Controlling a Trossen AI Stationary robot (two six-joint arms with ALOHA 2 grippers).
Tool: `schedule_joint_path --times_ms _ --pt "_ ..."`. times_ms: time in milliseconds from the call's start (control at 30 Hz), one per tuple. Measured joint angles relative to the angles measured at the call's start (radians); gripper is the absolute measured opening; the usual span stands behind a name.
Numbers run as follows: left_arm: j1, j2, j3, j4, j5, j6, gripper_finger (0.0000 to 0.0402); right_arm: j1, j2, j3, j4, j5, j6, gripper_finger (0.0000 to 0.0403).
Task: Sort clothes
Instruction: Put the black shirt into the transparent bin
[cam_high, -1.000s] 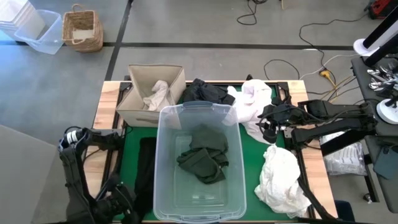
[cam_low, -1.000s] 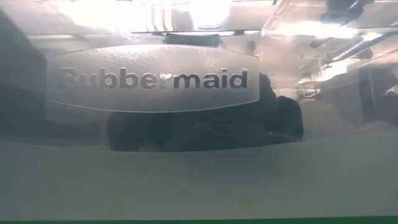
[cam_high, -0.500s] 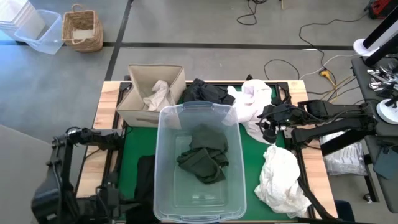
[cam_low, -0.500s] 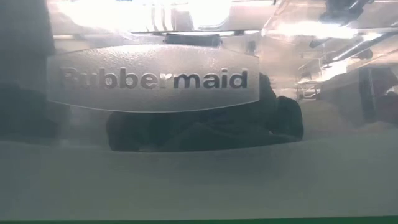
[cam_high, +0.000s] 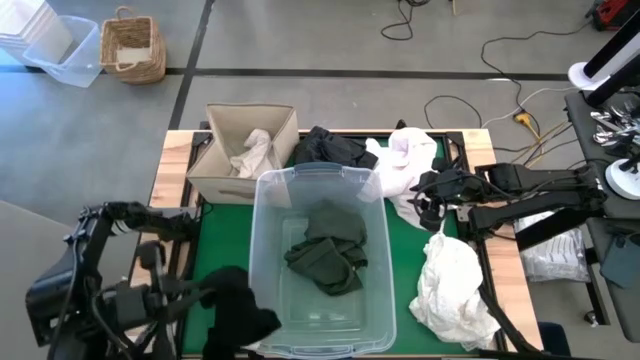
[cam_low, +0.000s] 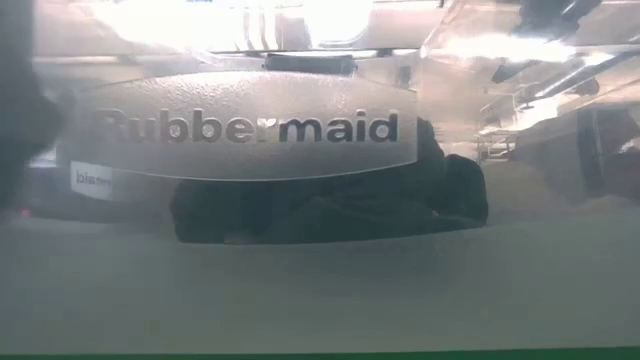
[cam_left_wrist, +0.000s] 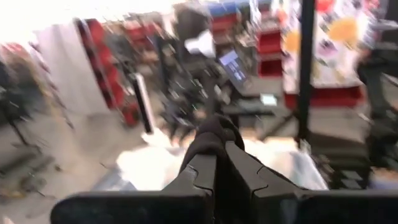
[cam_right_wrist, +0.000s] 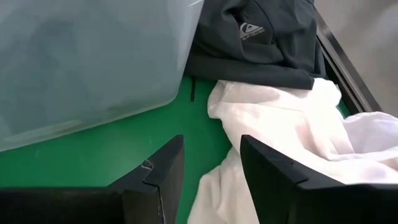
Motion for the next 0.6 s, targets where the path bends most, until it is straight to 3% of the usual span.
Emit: schedule_joint_path --times_ms 67,400,600 --pt "0.001 -0.009 0.000 0.017 -0.056 0.043 0.0000 0.000 0.000 0.000 0.000 0.000 0.004 0.0148" --pt "0.044 -0.058 0.000 0.091 -0.059 0.239 0.0000 0.000 -0.002 0.001 0.058 0.000 -0.028 0.0128" --pt "0.076 -0.087 -0.001 0.239 -0.060 0.490 0.0000 0.000 -0.002 0.018 0.119 0.000 -0.081 0.0125"
